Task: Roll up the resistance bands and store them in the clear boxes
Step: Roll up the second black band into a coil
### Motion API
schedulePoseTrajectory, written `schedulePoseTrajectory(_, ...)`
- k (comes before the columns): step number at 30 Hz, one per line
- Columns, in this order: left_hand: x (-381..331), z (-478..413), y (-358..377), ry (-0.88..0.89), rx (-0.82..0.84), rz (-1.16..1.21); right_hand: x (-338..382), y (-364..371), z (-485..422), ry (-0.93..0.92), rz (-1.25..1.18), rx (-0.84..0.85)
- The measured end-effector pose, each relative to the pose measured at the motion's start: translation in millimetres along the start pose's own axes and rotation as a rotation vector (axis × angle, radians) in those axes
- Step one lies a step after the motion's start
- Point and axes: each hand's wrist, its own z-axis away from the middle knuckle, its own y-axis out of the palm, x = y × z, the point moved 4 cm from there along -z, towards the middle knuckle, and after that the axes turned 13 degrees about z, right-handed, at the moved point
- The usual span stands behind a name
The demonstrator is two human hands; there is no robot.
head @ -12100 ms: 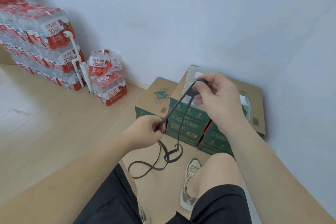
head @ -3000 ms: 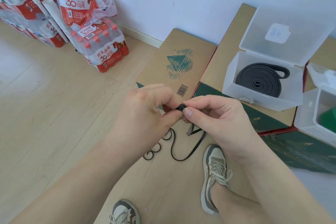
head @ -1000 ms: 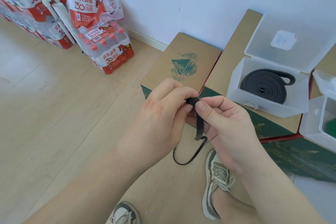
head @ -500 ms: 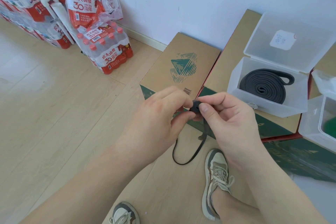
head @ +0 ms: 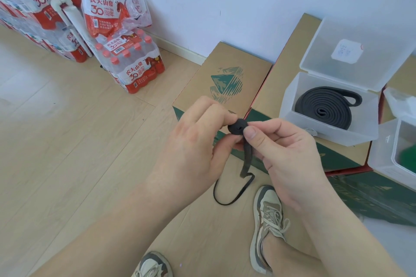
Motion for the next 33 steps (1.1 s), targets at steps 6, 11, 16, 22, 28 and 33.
schedulePoseTrajectory(6, 1, -1, -2, -0.031, -0.020, -0.026, 3, 3, 1, -0.067, -0.043, 0.014)
schedulePoseTrajectory(11, 2, 0, 1, -0.067, 0.061, 0.040, 3, -5, -1, -0.200, 0.220, -0.050)
schedulePoseTrajectory(16, 0, -1, 3, -0.062, 0.088, 0.008, 2, 4, 3, -0.395, 0.495, -0.050)
schedulePoseTrajectory(22, -4, -2, -2, -0.283, -0.103, 0.328, 7, 3, 2, -0.149, 0.100, -0.099)
schedulePoseTrajectory(28, 2, -2, 2, -0.489, -0.110, 0.561, 8, 6, 3, -0.268, 0.151, -0.102)
schedulePoseTrajectory(33, -2, -3, 2, -0.247, -0.007, 0.059, 12, 12, 7, -0.577, 0.669, -0.048)
